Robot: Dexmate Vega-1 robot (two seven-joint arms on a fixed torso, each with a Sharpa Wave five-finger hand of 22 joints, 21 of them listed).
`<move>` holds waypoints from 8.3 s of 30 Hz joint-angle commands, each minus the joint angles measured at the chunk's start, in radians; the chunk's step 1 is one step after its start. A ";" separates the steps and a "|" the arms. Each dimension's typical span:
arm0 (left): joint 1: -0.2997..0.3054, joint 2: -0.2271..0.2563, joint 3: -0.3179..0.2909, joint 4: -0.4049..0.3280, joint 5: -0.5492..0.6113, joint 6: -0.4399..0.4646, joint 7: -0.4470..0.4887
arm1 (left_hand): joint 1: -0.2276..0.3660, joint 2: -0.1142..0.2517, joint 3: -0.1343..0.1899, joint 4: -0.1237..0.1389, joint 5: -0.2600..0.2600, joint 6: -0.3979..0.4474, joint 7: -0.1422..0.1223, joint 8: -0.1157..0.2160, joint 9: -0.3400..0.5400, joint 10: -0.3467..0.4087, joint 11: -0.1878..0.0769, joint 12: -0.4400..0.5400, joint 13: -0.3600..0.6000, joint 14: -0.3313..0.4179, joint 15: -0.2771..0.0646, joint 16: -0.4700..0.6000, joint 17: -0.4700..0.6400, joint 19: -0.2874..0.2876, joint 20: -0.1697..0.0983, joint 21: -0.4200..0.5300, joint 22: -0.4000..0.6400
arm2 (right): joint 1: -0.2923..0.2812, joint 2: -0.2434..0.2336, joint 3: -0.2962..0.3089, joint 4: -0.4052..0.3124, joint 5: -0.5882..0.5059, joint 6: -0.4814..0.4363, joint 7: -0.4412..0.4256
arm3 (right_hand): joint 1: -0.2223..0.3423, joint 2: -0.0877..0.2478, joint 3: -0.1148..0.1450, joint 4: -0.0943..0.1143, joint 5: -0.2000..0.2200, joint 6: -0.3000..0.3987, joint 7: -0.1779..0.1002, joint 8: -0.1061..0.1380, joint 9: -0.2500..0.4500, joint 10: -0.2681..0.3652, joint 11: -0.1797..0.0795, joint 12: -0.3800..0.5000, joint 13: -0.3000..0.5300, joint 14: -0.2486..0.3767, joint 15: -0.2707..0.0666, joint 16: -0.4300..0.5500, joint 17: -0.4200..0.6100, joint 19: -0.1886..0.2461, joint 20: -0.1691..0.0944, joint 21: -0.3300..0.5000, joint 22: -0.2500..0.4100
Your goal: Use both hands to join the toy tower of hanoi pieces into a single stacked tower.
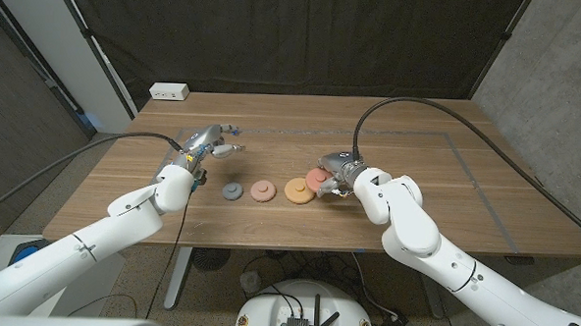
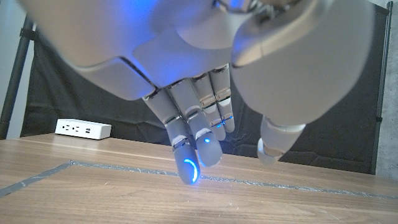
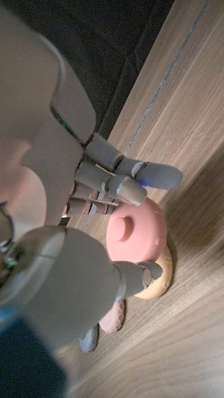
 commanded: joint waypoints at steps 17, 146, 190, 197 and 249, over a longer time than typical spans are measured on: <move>0.045 -0.011 -0.042 0.029 -0.025 -0.051 0.051 | -0.007 0.003 0.008 0.000 0.001 0.004 -0.001 0.000 0.002 0.006 0.001 0.004 0.007 -0.003 -0.037 -0.009 -0.009 -0.015 -0.123 0.010 -0.007 | 0.090 0.023 -0.056 0.049 0.075 0.056 -0.002 | 0.023 0.054 0.063 0.041 0.014 0.109 -0.100 0.004 0.002 0.145 -0.128 -0.005 0.035 0.019 -0.012 0.009 0.005 0.015 -0.072 0.014 0.001; 0.013 -0.046 -0.030 0.036 -0.027 -0.035 0.070 | -0.020 0.009 0.058 -0.003 0.005 0.040 -0.011 0.002 0.005 0.045 -0.010 0.004 0.018 0.003 -0.037 -0.001 -0.027 -0.020 -0.123 0.033 -0.019 | 0.252 0.046 -0.220 0.201 -0.065 0.063 0.172 | -0.086 -0.078 0.112 0.040 -0.014 -0.081 -0.078 -0.085 0.025 -0.093 -0.064 -0.077 0.036 -0.098 -0.014 -0.100 -0.033 -0.058 -0.071 -0.012 -0.051; 0.018 -0.063 -0.032 0.051 -0.031 -0.060 0.087 | -0.025 0.009 0.078 -0.005 0.003 0.048 -0.012 0.003 0.008 0.053 -0.011 0.004 0.029 -0.001 -0.037 0.000 -0.030 -0.021 -0.123 0.034 -0.021 | 0.155 0.067 -0.103 0.138 -0.121 0.110 0.209 | -0.120 -0.106 0.106 0.047 -0.102 -0.203 -0.031 -0.076 0.045 -0.196 -0.005 -0.064 -0.011 -0.134 -0.014 -0.192 -0.052 -0.098 -0.068 -0.020 -0.068; 0.029 -0.070 -0.039 0.026 -0.034 -0.041 0.097 | -0.025 0.009 0.081 -0.005 0.002 0.048 -0.013 0.002 0.009 0.054 -0.012 0.002 0.028 -0.002 -0.037 0.001 -0.031 -0.023 -0.124 0.035 -0.020 | 0.128 0.053 -0.066 0.117 -0.087 0.097 0.161 | -0.106 -0.096 0.111 0.043 -0.111 -0.181 -0.033 -0.067 0.044 -0.172 -0.017 -0.055 -0.017 -0.126 -0.014 -0.195 -0.053 -0.100 -0.068 -0.018 -0.069; 0.111 -0.048 -0.089 -0.140 0.015 0.106 0.118 | -0.030 0.003 0.092 -0.005 0.002 0.031 -0.010 -0.004 0.010 0.034 -0.009 -0.006 0.025 -0.006 -0.037 0.006 -0.035 -0.024 -0.123 0.036 -0.021 | -0.062 -0.057 0.103 -0.012 0.025 -0.067 -0.138 | -0.031 -0.048 0.150 0.033 -0.103 -0.054 -0.069 -0.018 0.061 -0.076 -0.067 -0.027 0.000 -0.086 -0.014 -0.189 -0.027 -0.097 -0.068 0.004 -0.076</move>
